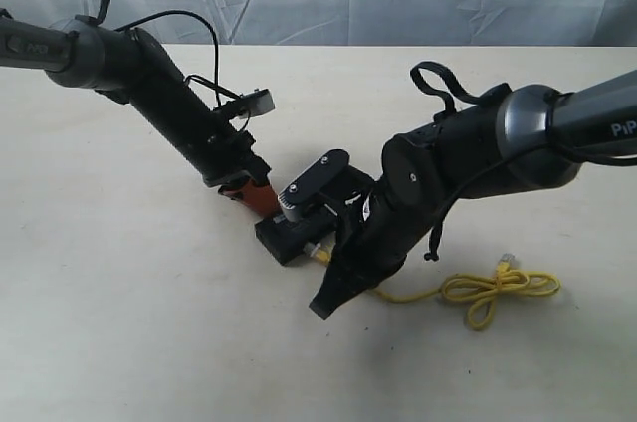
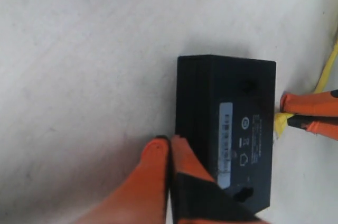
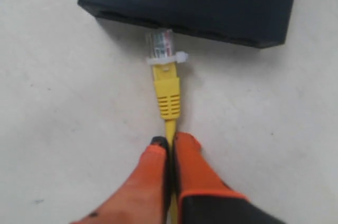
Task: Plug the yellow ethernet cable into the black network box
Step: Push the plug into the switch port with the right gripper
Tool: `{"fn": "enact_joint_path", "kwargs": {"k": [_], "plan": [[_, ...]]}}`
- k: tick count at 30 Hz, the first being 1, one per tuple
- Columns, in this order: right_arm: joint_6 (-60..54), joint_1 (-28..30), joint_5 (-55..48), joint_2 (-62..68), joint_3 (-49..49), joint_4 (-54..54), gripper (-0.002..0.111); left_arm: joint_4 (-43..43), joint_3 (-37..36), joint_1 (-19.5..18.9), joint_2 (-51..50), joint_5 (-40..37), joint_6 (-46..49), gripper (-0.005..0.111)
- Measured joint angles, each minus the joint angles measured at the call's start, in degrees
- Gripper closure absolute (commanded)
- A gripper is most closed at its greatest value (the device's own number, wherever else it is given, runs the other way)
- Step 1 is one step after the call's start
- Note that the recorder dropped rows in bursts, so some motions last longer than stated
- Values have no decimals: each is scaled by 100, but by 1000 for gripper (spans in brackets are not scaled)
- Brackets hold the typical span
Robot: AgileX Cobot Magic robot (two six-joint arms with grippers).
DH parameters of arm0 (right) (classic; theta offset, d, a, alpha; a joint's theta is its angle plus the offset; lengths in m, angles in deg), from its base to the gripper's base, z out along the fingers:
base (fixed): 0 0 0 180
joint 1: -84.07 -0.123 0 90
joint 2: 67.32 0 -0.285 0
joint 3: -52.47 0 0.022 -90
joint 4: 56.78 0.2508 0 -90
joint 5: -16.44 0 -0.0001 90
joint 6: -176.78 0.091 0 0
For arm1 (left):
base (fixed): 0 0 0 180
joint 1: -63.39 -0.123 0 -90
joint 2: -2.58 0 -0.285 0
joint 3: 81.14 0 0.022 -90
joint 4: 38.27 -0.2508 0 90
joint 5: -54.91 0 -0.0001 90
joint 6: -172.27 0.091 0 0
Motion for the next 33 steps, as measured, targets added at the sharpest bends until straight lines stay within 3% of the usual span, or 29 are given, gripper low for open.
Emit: {"fn": "enact_joint_path", "kwargs": {"k": [18,33], "plan": [[1535,-11,21,0,0,-1257,109,-35,0,0,0,-28,-28,107],[224,-11,43,0,0,-932,109,-35,0,0,0,-42,-28,107]]}}
